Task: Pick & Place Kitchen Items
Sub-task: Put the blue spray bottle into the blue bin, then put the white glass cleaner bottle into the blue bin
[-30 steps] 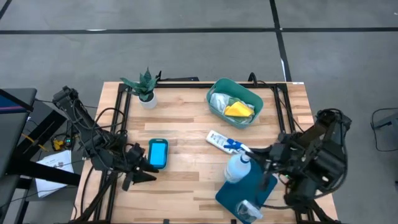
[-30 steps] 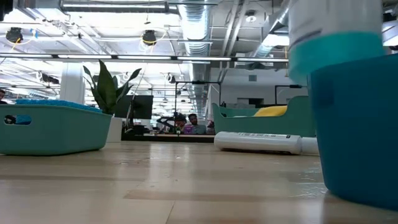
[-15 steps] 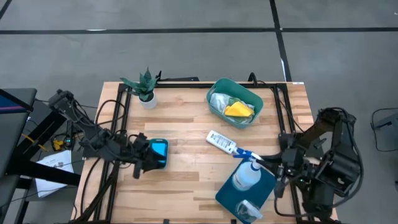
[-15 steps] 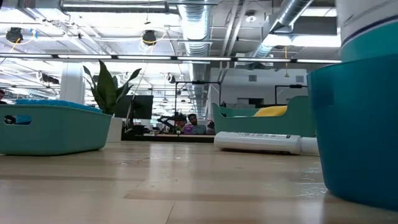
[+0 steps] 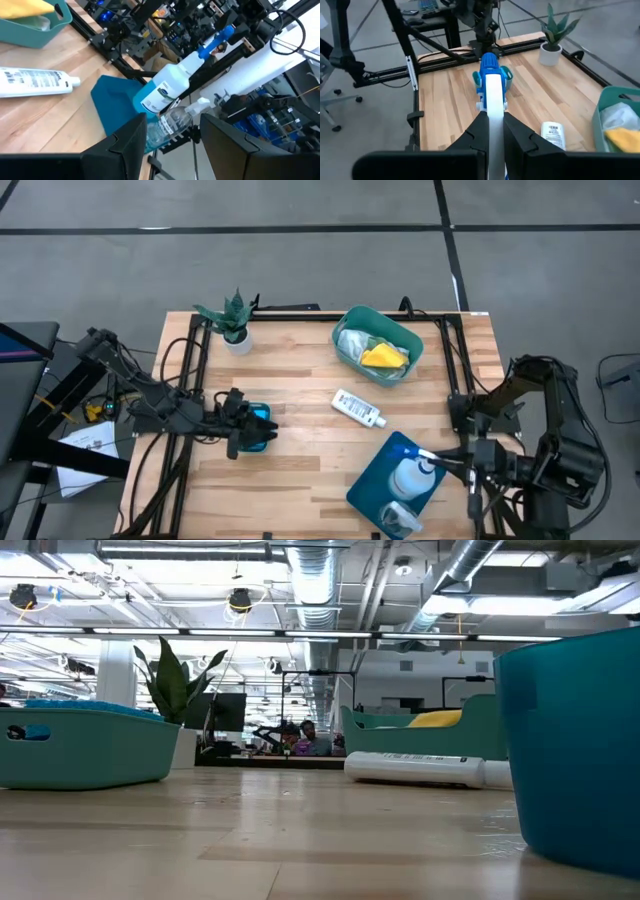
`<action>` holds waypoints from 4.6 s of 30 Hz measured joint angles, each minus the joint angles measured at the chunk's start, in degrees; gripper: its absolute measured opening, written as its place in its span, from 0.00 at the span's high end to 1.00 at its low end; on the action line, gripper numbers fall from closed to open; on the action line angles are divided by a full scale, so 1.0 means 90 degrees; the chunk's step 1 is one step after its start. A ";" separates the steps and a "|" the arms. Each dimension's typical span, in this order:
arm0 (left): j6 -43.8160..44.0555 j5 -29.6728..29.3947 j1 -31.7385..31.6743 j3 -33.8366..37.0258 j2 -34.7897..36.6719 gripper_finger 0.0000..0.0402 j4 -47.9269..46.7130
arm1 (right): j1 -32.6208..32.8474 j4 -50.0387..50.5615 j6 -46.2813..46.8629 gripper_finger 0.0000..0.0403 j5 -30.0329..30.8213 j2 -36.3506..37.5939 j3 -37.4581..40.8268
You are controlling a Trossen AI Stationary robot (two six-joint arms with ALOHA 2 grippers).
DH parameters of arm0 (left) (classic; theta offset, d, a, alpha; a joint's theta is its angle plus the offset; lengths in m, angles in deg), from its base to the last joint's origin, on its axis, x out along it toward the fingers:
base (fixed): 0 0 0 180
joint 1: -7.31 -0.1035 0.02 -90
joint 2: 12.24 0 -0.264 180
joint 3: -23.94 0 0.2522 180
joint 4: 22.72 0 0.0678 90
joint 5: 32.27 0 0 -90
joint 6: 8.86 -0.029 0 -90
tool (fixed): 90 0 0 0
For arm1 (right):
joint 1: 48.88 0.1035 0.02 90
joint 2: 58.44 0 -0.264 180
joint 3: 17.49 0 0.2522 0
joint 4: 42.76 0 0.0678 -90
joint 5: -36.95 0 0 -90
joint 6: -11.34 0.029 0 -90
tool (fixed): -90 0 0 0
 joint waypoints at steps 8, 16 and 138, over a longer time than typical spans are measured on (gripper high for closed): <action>0.0000 -0.0001 -0.0009 0.0000 -0.0707 0.55 0.1231 | 0.0274 0.0009 -0.0096 0.95 -0.0002 0.0039 0.0536; 0.0000 -0.0001 -0.0009 0.0000 -0.1284 0.55 0.2484 | 0.0819 -0.0015 0.0361 0.95 0.0192 0.0193 0.1137; -0.0985 0.0554 -0.0419 0.0005 -0.1524 0.55 0.3147 | 0.0196 -0.1480 0.0705 0.64 0.2678 0.1652 0.2407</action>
